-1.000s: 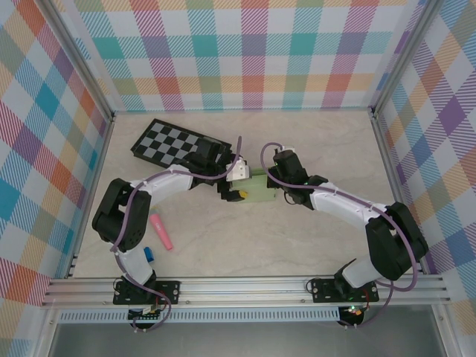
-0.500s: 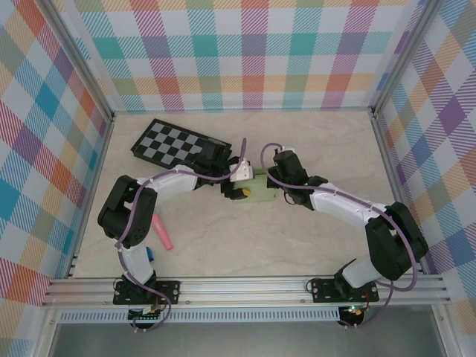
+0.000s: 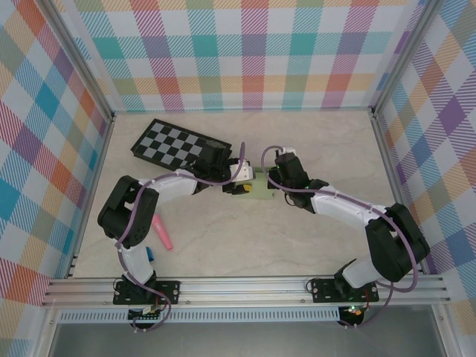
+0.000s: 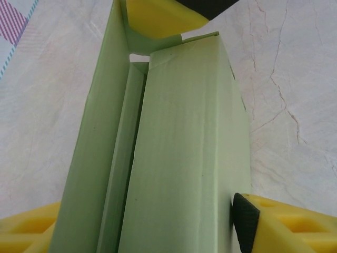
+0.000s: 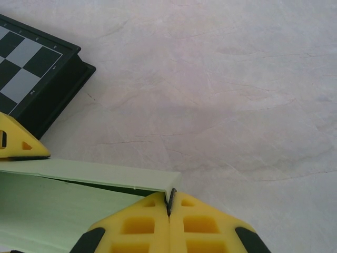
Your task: Fold the paper box
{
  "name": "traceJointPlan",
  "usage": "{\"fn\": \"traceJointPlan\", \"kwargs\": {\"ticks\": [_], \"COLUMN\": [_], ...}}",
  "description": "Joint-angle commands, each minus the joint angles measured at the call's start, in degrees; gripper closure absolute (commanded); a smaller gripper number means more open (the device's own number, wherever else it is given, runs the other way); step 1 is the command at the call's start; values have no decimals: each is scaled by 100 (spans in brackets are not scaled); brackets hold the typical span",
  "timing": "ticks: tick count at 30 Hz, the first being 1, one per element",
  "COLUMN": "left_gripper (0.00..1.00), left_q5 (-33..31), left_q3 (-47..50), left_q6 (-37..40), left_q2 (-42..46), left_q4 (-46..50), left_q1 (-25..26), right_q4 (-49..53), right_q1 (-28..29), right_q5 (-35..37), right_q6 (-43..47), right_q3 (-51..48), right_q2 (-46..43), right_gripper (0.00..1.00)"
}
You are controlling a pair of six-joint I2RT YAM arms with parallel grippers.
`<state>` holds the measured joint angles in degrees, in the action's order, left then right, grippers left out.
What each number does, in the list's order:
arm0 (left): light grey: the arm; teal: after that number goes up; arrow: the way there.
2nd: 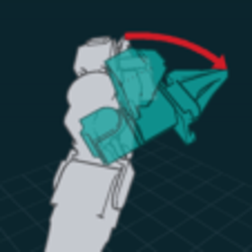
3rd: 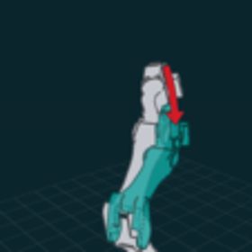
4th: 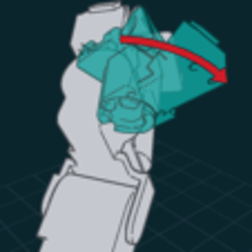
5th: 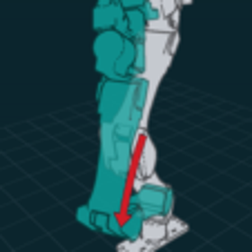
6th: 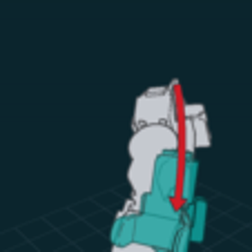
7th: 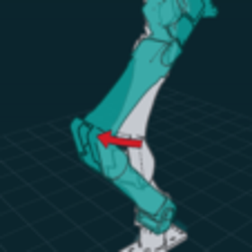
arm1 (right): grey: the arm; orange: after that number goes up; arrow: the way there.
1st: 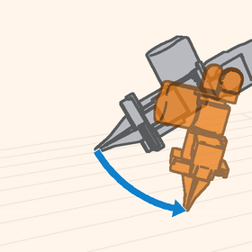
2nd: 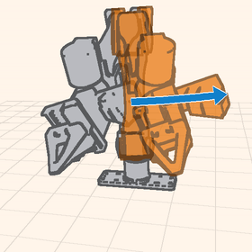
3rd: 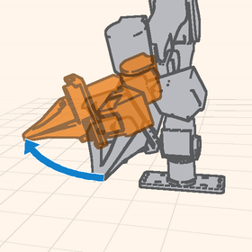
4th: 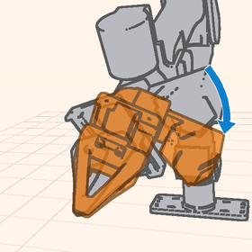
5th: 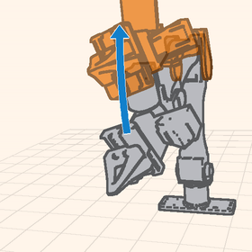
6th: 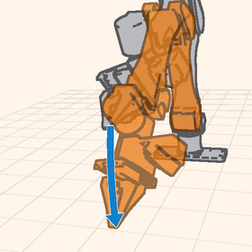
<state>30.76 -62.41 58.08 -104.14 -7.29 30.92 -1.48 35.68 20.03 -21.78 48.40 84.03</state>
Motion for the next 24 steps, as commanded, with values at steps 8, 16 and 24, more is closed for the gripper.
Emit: {"fn": "traceJointPlan", "kwargs": {"ticks": [8, 16, 24], "left_gripper": [38, 39, 39], "left_q5": [-157, -305, -395], "left_q3": [225, 281, 289], "left_q6": [-241, -210, -274], "left_q2": [25, 5, -130], "left_q4": [-780, -898, -1158], "left_q1": [203, 229, 272], "right_q4": [54, 52, 1453], "right_q1": [38, 4, -676], "right_q5": [-196, -307, -1494], "right_q6": [189, 347, -205], "right_q3": [-460, -861, -446], "right_q2": [-101, -1054, -1801], "right_gripper": [100, 77, 57]}}
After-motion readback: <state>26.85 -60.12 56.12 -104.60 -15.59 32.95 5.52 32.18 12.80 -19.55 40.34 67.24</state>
